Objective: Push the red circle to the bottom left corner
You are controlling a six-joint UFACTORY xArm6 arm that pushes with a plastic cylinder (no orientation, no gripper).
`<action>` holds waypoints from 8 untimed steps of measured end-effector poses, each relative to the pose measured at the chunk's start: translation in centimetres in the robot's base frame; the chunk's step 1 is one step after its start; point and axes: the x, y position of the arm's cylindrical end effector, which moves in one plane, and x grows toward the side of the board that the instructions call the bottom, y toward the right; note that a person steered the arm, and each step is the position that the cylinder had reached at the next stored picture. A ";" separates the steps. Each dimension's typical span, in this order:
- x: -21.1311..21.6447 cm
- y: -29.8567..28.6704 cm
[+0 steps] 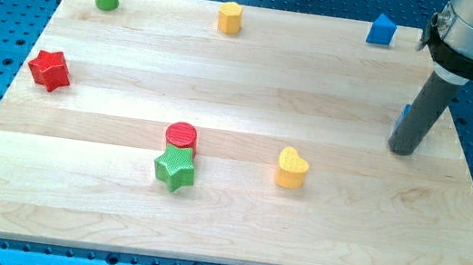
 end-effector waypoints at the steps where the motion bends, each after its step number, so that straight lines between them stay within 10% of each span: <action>1: -0.6 0.0; 8: 4.0 -11.2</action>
